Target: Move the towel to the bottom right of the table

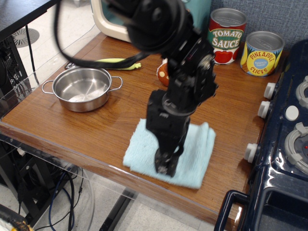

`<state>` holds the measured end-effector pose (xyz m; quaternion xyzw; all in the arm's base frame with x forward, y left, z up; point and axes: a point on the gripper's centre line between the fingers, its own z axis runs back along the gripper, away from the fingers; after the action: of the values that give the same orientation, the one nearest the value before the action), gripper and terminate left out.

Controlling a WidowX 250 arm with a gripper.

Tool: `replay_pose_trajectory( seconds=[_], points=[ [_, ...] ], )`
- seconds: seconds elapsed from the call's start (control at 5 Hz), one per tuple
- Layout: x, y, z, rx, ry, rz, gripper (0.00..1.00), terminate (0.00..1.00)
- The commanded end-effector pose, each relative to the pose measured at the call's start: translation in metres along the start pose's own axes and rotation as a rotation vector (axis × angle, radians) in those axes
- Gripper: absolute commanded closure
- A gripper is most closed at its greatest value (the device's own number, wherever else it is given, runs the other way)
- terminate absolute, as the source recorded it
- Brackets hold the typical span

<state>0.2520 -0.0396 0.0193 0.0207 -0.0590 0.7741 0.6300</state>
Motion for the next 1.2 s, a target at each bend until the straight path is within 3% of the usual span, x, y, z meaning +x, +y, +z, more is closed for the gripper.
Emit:
replay_pose_trajectory(
  seconds=[0.0,0.4,1.0],
  points=[
    [0.012,0.001,0.009,-0.032,-0.018,0.037,0.0,0.0],
    [0.019,-0.008,0.01,-0.04,-0.031,0.056,0.0,0.0],
    [0.039,-0.015,0.071,-0.172,0.035,0.126,0.0,0.0]
  ],
)
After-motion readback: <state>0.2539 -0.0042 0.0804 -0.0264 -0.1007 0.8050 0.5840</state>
